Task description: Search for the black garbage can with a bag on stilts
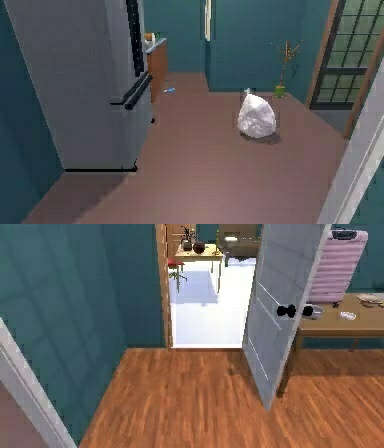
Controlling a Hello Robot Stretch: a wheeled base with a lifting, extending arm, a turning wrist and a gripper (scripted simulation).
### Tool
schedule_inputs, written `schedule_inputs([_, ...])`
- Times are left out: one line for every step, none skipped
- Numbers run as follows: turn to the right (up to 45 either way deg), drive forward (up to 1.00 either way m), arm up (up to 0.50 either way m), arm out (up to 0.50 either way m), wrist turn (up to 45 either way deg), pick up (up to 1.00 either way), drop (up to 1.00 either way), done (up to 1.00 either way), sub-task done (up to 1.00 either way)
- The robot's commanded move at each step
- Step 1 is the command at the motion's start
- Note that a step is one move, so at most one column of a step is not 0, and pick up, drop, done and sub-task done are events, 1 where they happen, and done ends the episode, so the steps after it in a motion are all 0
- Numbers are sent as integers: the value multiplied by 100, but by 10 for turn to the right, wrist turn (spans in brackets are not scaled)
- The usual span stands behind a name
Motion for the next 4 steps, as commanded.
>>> schedule_inputs([0, 100, 0, 0, 0, 0, 0, 0, 0])
schedule_inputs([0, 100, 0, 0, 0, 0, 0, 0, 0])
schedule_inputs([0, 60, 0, 0, 0, 0, 0, 0, 0])
schedule_inputs([0, 30, 0, 0, 0, 0, 0, 0, 0])
